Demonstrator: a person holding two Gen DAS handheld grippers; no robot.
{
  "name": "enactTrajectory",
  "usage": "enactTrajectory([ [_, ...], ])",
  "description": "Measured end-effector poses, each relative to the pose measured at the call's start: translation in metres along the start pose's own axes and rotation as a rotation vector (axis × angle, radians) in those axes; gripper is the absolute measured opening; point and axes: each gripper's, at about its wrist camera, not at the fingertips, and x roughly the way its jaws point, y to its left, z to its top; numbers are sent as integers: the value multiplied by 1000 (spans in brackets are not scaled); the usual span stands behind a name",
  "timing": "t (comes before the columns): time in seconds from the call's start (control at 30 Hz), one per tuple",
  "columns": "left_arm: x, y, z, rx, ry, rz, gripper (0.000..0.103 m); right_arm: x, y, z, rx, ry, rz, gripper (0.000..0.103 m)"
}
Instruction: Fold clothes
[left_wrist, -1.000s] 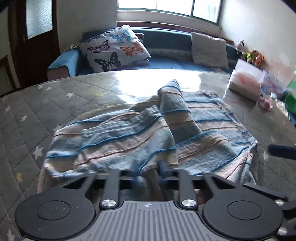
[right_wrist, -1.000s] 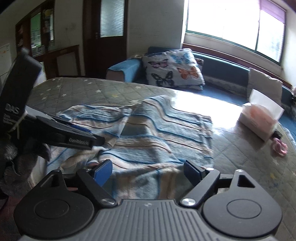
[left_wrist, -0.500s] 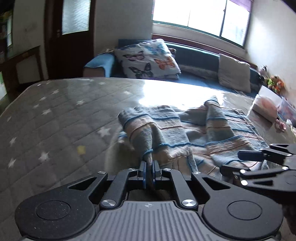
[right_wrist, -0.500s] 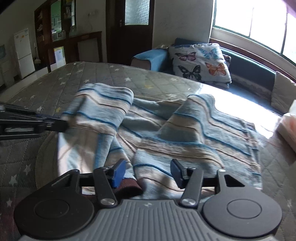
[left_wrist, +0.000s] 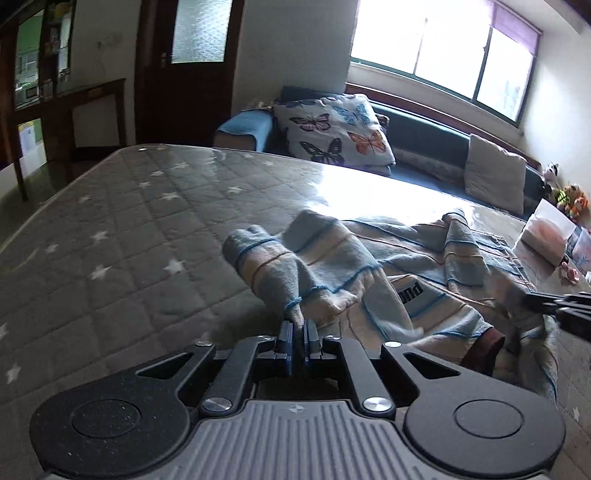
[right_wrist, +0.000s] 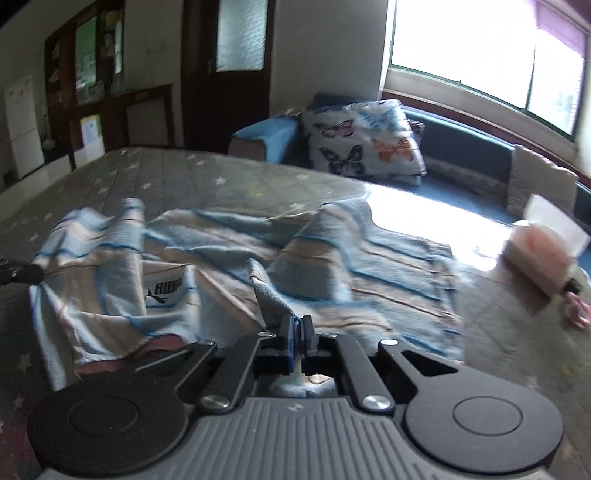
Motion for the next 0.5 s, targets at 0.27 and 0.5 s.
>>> enactTrajectory([
  [0.27,-38,14,-21,-17,15,1,6,-68,-50,-31,135,-80,-102,3],
  [0.5,-64,20,-46,-14,74,4,6,-125,-86,-84,282,-90,-181,2],
])
